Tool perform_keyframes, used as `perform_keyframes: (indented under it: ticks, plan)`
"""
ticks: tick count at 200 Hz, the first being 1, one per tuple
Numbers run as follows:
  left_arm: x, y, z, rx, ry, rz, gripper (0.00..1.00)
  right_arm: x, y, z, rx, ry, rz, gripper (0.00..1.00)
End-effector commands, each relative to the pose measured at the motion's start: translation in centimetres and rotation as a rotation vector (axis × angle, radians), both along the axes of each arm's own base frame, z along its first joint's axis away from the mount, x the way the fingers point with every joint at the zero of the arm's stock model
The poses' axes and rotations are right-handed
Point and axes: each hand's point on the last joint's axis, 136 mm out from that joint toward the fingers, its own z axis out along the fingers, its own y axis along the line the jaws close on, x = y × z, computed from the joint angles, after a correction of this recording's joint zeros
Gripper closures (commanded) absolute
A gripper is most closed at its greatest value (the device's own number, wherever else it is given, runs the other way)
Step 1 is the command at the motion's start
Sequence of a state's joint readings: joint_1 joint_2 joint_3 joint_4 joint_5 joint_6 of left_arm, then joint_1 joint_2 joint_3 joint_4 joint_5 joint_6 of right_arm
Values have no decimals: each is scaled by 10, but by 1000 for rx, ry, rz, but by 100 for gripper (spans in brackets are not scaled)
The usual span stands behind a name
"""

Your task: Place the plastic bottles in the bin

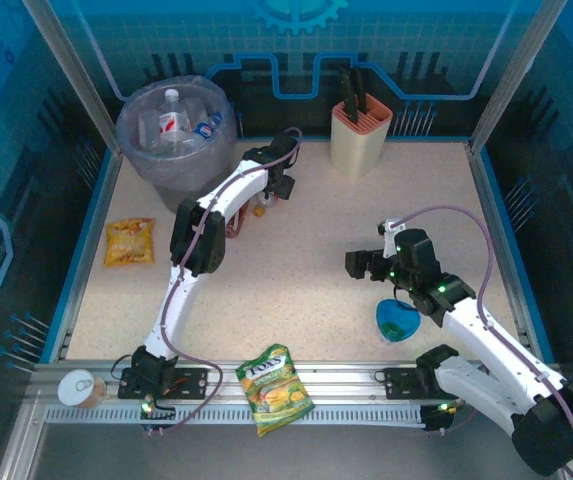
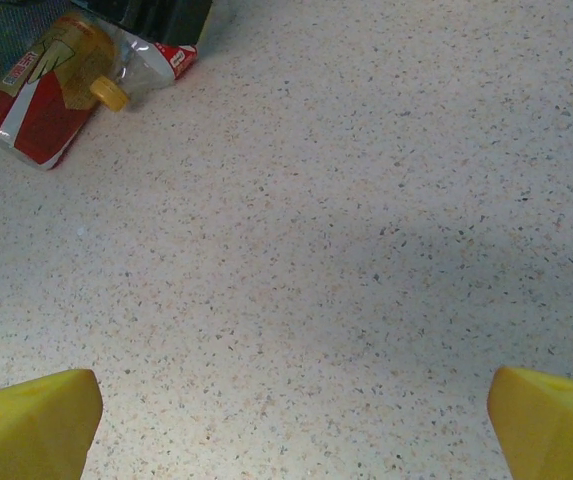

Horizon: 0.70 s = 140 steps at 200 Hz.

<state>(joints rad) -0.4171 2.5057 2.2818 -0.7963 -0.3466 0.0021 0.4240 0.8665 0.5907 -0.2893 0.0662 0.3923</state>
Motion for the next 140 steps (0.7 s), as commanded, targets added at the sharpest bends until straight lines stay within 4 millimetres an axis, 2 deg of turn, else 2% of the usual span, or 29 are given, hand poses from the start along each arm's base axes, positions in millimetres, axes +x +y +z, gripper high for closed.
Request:
perform_keyframes:
  ticks: [1,26,47,75,111,128,140]
  plan:
    - [-5,-6,17,-24,-5,-24,39,2,-1,13,14,-21,3,0]
    - [-8,-13,43,-72,-31,-45,46,3,1,16,14,-28,11,0]
    - [-13,-16,66,-83,-54,-62,46,6,2,16,6,-35,17,0]
    - [-31,-24,113,-106,-93,-99,46,10,5,15,-4,-33,31,0]
    - [-69,-34,201,-230,-179,-155,43,18,9,13,-11,-36,42,0]
    - [-84,-27,248,-283,-255,-157,41,21,14,11,1,-30,57,0]
    - [-92,-14,279,-317,-303,-146,41,23,17,9,5,-18,67,0]
